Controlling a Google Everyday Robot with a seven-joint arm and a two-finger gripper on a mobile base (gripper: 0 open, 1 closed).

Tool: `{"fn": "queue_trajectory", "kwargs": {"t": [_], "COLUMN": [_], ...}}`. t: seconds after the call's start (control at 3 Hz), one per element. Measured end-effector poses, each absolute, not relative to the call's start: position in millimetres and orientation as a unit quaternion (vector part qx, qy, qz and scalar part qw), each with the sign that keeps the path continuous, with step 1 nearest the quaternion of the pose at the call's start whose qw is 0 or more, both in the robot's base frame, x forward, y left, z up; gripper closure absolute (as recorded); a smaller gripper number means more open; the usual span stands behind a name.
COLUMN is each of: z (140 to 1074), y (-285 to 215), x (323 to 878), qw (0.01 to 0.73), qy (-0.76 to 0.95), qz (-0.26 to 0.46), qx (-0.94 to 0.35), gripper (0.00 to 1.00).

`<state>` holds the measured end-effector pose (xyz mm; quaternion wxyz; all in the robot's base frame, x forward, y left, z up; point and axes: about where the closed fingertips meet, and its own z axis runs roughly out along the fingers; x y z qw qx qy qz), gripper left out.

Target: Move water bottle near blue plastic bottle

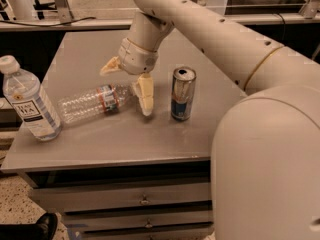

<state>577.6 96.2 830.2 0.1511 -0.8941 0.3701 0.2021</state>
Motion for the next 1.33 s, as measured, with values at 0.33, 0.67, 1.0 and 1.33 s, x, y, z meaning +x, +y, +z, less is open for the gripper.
{"fn": "queue_trajectory", "kwargs": {"t": [0.33,0.67,1.0,1.33], "z": [836,863,896,918], "y": [96,96,98,96], "x": [579,587,603,617], "qw": [0.158,0.206,0.273,0.316], "qy": [0.369,0.352,0.324,0.306], "qz": [0.195,0.168,0.134,0.112], "qx": [-0.895,-0.898,-0.896,-0.891], "gripper": [0.00,0.00,0.00,0.00]}}
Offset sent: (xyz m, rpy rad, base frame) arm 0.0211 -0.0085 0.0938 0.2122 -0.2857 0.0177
